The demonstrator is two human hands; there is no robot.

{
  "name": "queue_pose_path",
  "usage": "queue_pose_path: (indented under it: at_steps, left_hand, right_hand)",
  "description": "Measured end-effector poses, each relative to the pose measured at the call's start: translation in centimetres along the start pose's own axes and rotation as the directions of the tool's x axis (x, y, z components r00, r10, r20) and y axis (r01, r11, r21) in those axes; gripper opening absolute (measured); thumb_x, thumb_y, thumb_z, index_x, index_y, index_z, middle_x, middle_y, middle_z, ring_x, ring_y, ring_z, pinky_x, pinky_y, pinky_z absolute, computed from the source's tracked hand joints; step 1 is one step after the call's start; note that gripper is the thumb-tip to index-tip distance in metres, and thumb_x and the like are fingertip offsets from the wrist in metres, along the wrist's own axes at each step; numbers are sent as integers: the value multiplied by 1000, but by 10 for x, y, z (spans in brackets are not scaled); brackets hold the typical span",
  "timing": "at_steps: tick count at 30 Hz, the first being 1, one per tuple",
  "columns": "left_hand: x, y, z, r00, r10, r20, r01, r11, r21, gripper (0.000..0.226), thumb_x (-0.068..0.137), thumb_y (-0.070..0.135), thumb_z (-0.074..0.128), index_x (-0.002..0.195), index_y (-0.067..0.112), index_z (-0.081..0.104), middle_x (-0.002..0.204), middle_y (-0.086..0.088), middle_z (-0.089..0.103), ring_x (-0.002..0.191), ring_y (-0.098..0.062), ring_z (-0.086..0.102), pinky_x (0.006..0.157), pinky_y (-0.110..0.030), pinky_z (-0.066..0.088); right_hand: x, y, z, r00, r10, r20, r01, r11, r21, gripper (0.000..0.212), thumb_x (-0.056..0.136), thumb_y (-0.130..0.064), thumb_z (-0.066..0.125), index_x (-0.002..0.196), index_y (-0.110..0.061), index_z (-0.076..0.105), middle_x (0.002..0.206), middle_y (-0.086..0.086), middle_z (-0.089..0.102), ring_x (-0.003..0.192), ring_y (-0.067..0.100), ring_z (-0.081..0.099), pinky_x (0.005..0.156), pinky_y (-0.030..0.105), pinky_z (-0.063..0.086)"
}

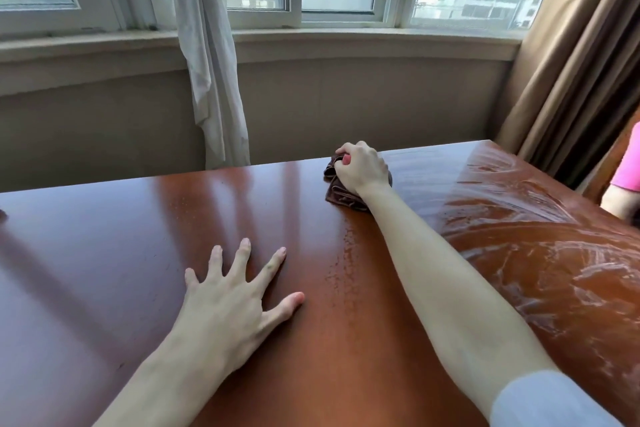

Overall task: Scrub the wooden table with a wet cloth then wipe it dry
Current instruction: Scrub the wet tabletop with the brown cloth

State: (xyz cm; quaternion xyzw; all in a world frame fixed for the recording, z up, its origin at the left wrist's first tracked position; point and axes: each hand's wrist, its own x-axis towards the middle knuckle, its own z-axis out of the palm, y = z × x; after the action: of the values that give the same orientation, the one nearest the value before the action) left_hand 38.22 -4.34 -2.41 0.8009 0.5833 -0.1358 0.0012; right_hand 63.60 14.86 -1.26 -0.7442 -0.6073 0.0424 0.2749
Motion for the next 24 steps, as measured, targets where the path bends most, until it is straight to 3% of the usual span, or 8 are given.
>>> queue_pose_path:
  at_steps: [7, 11, 15, 18, 20, 21, 24]
  left_hand:
    - [-1, 0, -10, 999, -42, 5, 42, 997, -68, 79, 86, 85, 12, 155, 52, -8, 168, -4, 3, 150, -39, 13, 113, -64, 28]
    - [-18, 4, -22, 996, -50, -73, 52, 998, 22, 76, 91, 80, 15, 157, 42, 15, 153, -6, 37, 136, -36, 40, 107, -59, 35]
    - [-52, 18, -28, 982, -21, -186, -6, 990, -143, 54, 102, 60, 27, 136, 26, 49, 131, -7, 52, 121, -31, 54, 92, -46, 45]
    - [-80, 21, -22, 973, 10, -230, -69, 967, -247, 42, 105, 43, 27, 130, 24, 54, 128, -5, 53, 118, -30, 56, 91, -45, 48]
    - [-97, 13, -14, 966, 4, -260, -94, 937, -335, 42, 104, 43, 28, 131, 25, 55, 129, -4, 53, 120, -30, 56, 94, -47, 50]
    - [-106, 8, -9, 964, -4, -267, -100, 922, -374, 42, 104, 44, 30, 132, 26, 55, 131, -4, 53, 122, -29, 55, 95, -48, 50]
    - [-133, 0, 10, 964, 4, -266, -117, 904, -411, 45, 103, 45, 35, 141, 28, 51, 141, 1, 49, 129, -26, 50, 100, -47, 49]
  right_hand:
    - [-136, -8, -40, 993, -102, 64, 98, 993, 72, 34, 88, -30, 56, 117, -37, 71, 119, -7, 64, 106, 28, 63, 92, 41, 52]
    - [-222, -17, -57, 992, -113, 51, 111, 993, 48, 33, 89, -29, 56, 120, -33, 70, 121, -6, 64, 109, 25, 61, 90, 38, 51]
    - [-297, -49, -60, 985, -171, -1, 171, 985, -33, 34, 90, -29, 55, 123, -30, 65, 126, -8, 61, 114, 23, 56, 84, 36, 49]
    - [-349, -54, -74, 921, -377, 100, 367, 924, 107, 41, 85, -27, 53, 123, -36, 65, 134, -17, 59, 122, 16, 54, 88, 35, 48]
    - [-350, -33, -88, 884, -442, 153, 416, 893, 172, 48, 79, -30, 46, 121, -42, 67, 135, -23, 59, 122, 5, 56, 94, 29, 50]
    - [-339, -20, -93, 907, -398, 138, 376, 912, 164, 49, 78, -32, 45, 120, -42, 69, 133, -24, 61, 120, 4, 58, 95, 29, 51]
    - [-298, -3, -98, 997, -71, 33, 70, 997, 33, 40, 84, -29, 52, 120, -35, 70, 129, -11, 65, 113, 23, 63, 90, 35, 52]
